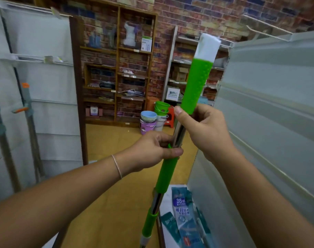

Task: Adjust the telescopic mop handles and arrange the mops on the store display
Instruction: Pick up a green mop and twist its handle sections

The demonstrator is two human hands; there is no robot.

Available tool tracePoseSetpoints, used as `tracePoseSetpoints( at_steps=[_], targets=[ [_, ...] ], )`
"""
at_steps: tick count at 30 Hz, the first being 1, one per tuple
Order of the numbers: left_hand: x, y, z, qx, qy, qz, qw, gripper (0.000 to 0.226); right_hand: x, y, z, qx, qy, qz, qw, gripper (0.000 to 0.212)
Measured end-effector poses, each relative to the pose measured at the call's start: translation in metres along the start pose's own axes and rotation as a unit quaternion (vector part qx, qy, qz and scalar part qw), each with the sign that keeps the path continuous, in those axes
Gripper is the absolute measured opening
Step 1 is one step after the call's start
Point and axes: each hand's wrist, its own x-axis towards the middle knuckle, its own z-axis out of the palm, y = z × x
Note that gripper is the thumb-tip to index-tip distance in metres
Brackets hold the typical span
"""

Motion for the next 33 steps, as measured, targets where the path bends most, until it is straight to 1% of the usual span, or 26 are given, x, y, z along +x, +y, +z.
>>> tracePoseSetpoints(
  at_steps=[4,7,9,12,16,17,20,21,24,27,30,33],
  targets=[
    [0.057,-0.004,-0.008,0.024,-0.027,-0.006,0.999,0.015,0.044,0.022,-0.009,-0.005,-0.007,-0.003,1.0,0.02],
    [0.095,-0.006,-0.014,0.023,-0.066,0.016,0.997,0.021,0.068,0.039,-0.015,-0.009,-0.007,0.008,1.0,0.015],
    [0.12,-0.008,-0.017,-0.007,-0.093,0.031,0.995,0.028,0.083,0.048,-0.019,-0.018,-0.004,0.019,1.0,0.014],
    [0.156,-0.016,-0.013,-0.055,-0.135,0.048,0.988,0.027,0.105,0.062,-0.027,-0.035,0.015,0.035,0.999,0.011],
    [0.204,-0.032,0.003,-0.13,-0.16,0.056,0.977,0.037,0.13,0.082,-0.039,-0.083,0.04,0.074,0.993,0.024],
    [0.216,-0.035,0.007,-0.142,-0.163,0.058,0.975,0.034,0.135,0.087,-0.043,-0.091,0.053,0.08,0.991,0.022],
    [0.252,-0.043,0.022,-0.156,-0.173,0.065,0.97,0.011,0.153,0.099,-0.053,-0.114,0.106,0.097,0.983,0.006],
    [0.263,-0.044,0.026,-0.156,-0.181,0.066,0.969,0.008,0.158,0.101,-0.056,-0.119,0.125,0.103,0.98,0.007],
    [0.296,-0.04,0.034,-0.15,-0.225,0.068,0.96,0.006,0.171,0.103,-0.063,-0.16,0.182,0.11,0.964,0.01],
    [0.325,-0.028,0.041,-0.137,-0.277,0.087,0.947,0.008,0.186,0.103,-0.072,-0.209,0.246,0.117,0.939,0.019],
    [0.348,-0.012,0.051,-0.139,-0.32,0.117,0.93,0.009,0.194,0.1,-0.083,-0.246,0.281,0.131,0.918,0.019],
    [0.365,0.003,0.065,-0.158,-0.37,0.139,0.905,0.009,0.193,0.096,-0.094,-0.268,0.313,0.157,0.898,0.02]
  ],
)
